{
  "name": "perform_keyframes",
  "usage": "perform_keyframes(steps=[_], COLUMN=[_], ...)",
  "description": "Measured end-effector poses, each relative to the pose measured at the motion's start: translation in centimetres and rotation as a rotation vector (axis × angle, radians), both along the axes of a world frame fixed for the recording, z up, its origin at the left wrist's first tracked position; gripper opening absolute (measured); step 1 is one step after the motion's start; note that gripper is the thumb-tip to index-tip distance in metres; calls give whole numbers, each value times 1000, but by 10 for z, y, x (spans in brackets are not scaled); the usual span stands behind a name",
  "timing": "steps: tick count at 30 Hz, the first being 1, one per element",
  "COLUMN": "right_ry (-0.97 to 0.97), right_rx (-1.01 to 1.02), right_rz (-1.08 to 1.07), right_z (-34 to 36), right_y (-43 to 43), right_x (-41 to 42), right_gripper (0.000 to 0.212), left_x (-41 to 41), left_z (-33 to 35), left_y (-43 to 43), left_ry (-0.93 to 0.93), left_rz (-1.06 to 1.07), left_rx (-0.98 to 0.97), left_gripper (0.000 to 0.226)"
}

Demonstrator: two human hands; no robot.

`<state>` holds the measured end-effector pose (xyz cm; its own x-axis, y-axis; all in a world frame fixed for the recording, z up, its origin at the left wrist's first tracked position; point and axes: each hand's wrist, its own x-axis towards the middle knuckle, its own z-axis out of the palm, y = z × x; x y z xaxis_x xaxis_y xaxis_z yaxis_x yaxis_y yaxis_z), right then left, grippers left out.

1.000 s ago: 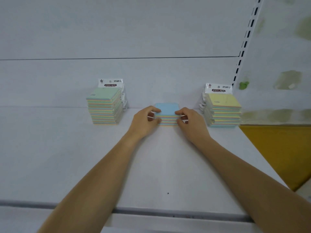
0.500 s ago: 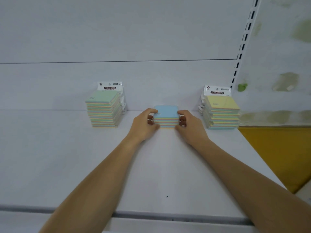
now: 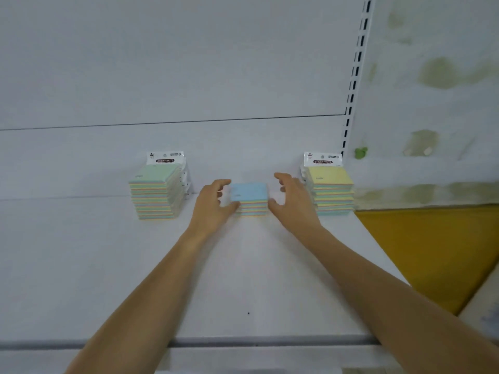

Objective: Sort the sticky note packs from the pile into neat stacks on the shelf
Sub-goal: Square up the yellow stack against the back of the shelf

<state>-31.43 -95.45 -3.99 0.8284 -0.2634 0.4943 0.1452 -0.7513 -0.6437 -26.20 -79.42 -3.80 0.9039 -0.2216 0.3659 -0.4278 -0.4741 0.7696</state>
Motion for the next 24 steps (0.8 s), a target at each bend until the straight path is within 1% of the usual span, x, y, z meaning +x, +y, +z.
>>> perform_keyframes(steps=[1, 3, 5, 6, 7, 9, 11, 13, 15, 18, 22, 24], right_ry=[-64, -168, -211, -212, -191, -74, 67, 126, 99, 114, 205, 200], right_rx=[-9, -22, -3, 27, 66, 161, 267, 319, 306, 261, 353, 385], right_rz=[0, -2, -79, -138, -200, -291, -302, -272, -243, -213, -250, -278], right_z=[10, 29, 38, 38, 34, 18, 1, -13, -18, -17, -9, -9], right_y=[-7, -27, -57, -72, -86, -106, -114, -113, -111, -110, -109, -105], right_x=[-5, -16, -28, -34, -38, -45, -47, -47, -46, -42, -33, -30], right_gripper=[50, 46, 45, 45, 47, 55, 63, 65, 59, 45, 38, 38], left_x=[-4, -12, -20, -25, -30, -38, -46, -50, -50, -48, -42, -39], left_z=[5, 17, 26, 28, 29, 24, 15, 3, -7, -15, -17, -19], left_y=[-6, -25, -53, -70, -87, -118, -142, -156, -160, -161, -158, -158], left_ry=[-52, -130, -131, -97, -47, 62, 123, 135, 118, 99, 147, 150], left_rz=[4, -26, -86, -114, -139, -175, -211, -210, -179, -163, -171, -164], left_rx=[-20, 0, 29, 30, 40, 96, 118, 39, -74, -110, -161, -168], left_gripper=[49, 44, 44, 47, 50, 59, 61, 56, 54, 59, 64, 63])
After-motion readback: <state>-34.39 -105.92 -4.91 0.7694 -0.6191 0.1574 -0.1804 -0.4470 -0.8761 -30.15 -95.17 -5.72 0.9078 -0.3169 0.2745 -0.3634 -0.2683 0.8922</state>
